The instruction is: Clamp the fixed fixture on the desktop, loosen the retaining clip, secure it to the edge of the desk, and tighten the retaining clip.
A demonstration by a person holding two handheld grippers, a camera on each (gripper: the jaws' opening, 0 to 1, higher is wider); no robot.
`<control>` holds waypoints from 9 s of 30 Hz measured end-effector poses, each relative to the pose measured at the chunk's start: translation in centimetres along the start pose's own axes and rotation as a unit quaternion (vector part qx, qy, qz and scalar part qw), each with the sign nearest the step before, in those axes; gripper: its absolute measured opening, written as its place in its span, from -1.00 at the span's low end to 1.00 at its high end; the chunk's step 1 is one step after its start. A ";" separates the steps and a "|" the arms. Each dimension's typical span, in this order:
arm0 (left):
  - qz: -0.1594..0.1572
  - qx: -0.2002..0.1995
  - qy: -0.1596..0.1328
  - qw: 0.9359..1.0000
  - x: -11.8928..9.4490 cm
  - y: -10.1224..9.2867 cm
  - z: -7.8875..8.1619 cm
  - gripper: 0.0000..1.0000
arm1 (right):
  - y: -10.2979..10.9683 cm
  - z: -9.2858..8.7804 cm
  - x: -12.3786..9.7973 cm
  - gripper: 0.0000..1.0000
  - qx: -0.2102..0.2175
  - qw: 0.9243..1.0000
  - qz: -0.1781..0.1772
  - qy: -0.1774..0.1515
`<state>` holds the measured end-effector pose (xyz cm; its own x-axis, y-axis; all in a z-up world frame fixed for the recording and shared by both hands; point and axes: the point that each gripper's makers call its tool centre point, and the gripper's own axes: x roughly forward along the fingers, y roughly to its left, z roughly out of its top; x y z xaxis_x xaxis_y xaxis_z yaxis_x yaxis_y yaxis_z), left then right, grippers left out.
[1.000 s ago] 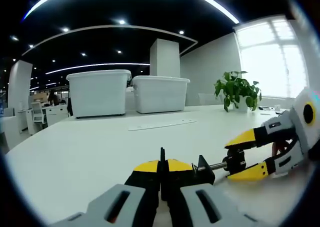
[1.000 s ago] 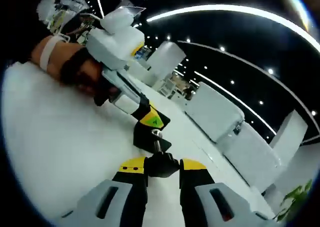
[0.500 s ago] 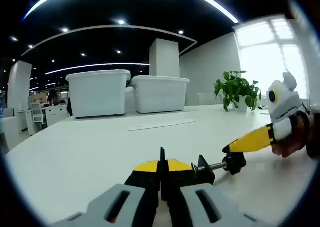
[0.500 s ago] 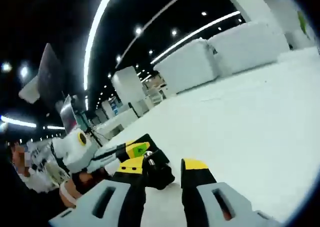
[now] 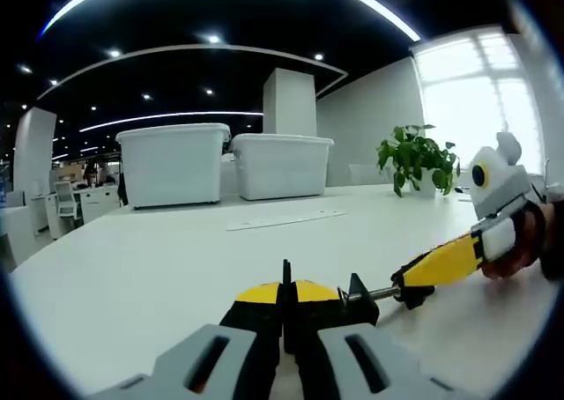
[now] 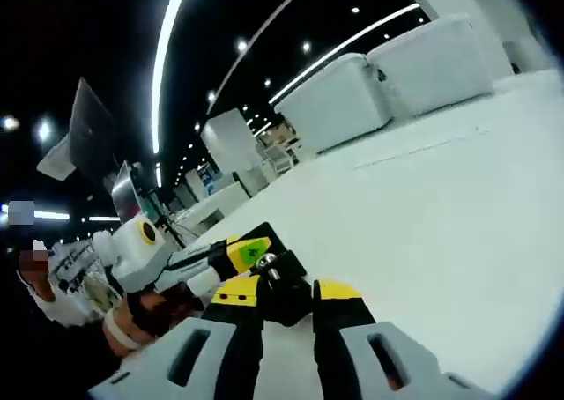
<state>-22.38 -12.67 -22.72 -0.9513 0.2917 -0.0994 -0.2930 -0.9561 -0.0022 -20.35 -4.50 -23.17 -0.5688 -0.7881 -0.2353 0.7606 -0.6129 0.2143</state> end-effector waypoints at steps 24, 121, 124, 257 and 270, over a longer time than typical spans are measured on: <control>0.005 0.000 0.001 1.000 -0.1 0.3 0.0 -0.93 | 1.2 -0.1 -0.1 -0.19 -0.061 0.998 0.007 -0.007; 0.006 0.001 0.001 1.000 0.1 0.0 0.1 -0.93 | 0.4 0.5 -0.2 -0.13 -0.080 0.996 -0.030 -0.004; 0.006 0.001 0.001 1.000 0.2 0.0 0.2 -0.93 | 0.2 -0.3 -0.3 -0.22 0.037 0.999 -0.011 0.003; 0.004 0.003 0.002 1.000 0.0 0.0 -0.1 -0.92 | 0.2 -0.2 0.1 -0.53 -0.074 0.997 -0.005 -0.008; 0.008 0.005 0.002 1.000 0.1 0.1 -0.1 -0.92 | 1.0 -0.2 0.4 -0.52 -0.409 0.910 -0.068 -0.014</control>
<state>-22.48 -12.76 -22.80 -0.9556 0.2762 -0.1029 -0.2787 -0.9603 0.0103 -19.71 -5.41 -23.27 -0.6744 -0.7162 -0.1796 0.6540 -0.4665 -0.5955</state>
